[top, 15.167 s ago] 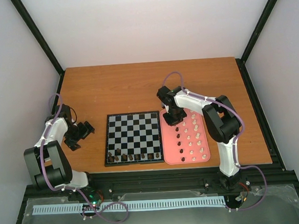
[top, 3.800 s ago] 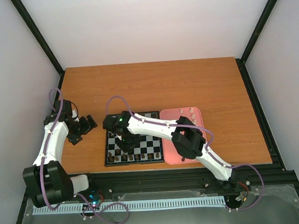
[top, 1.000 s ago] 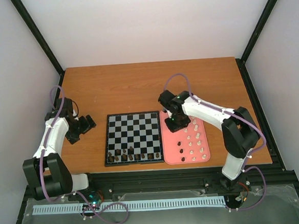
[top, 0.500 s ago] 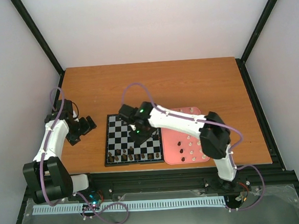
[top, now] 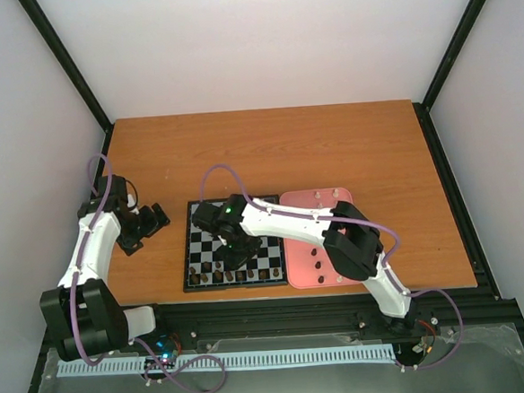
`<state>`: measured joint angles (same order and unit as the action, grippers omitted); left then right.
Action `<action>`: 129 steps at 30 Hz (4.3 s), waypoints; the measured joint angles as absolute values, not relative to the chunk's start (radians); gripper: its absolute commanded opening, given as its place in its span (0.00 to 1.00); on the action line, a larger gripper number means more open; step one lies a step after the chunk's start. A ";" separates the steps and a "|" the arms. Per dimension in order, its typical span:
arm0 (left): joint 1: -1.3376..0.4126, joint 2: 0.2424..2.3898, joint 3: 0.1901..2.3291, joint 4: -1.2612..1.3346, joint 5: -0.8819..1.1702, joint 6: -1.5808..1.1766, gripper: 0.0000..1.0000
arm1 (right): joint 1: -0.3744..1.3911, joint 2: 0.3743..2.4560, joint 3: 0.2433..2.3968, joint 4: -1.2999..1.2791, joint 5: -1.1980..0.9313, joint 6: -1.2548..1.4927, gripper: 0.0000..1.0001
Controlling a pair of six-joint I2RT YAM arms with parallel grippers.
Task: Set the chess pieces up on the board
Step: Place the chess piece on the chessboard.
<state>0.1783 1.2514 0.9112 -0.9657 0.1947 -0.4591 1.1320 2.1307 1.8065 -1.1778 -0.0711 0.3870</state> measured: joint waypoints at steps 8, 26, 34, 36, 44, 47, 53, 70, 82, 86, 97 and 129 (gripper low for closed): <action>0.178 1.251 0.904 -0.965 0.210 -0.459 1.00 | 1.135 2.175 1.842 -1.179 -0.068 0.390 0.03; 0.178 1.251 0.895 -0.960 0.213 -0.459 1.00 | 1.135 2.206 1.864 -1.214 -0.060 0.390 0.08; 0.178 1.252 0.895 -0.960 0.213 -0.459 1.00 | 1.135 2.206 1.864 -1.212 -0.059 0.385 0.20; 0.178 1.252 0.895 -0.960 0.213 -0.459 1.00 | 1.135 2.206 1.864 -1.211 -0.057 0.382 0.22; 0.178 1.252 0.895 -0.960 0.213 -0.459 1.00 | 1.135 2.206 1.894 -1.209 -0.040 0.381 0.27; 0.178 1.252 0.895 -0.960 0.213 -0.459 1.00 | 1.135 2.206 1.924 -1.216 -0.034 0.380 0.28; 0.178 1.252 0.895 -0.960 0.213 -0.459 1.00 | 1.134 2.200 1.946 -1.225 -0.010 0.379 0.26; 0.178 1.255 0.895 -0.961 0.213 -0.459 1.00 | 1.089 2.228 1.958 -1.227 -0.004 0.329 0.24; 0.178 1.264 0.895 -0.961 0.211 -0.458 1.00 | 1.089 2.261 1.957 -1.199 -0.054 0.319 0.23; 0.178 1.269 0.895 -0.961 0.210 -0.458 1.00 | 1.089 2.261 1.957 -1.193 -0.068 0.318 0.23; 0.178 1.269 0.895 -0.961 0.210 -0.456 1.00 | 1.091 2.262 1.957 -1.188 -0.091 0.315 0.23; 0.178 1.274 0.895 -0.961 0.210 -0.455 1.00 | 1.010 2.051 1.724 -1.121 0.094 0.395 0.36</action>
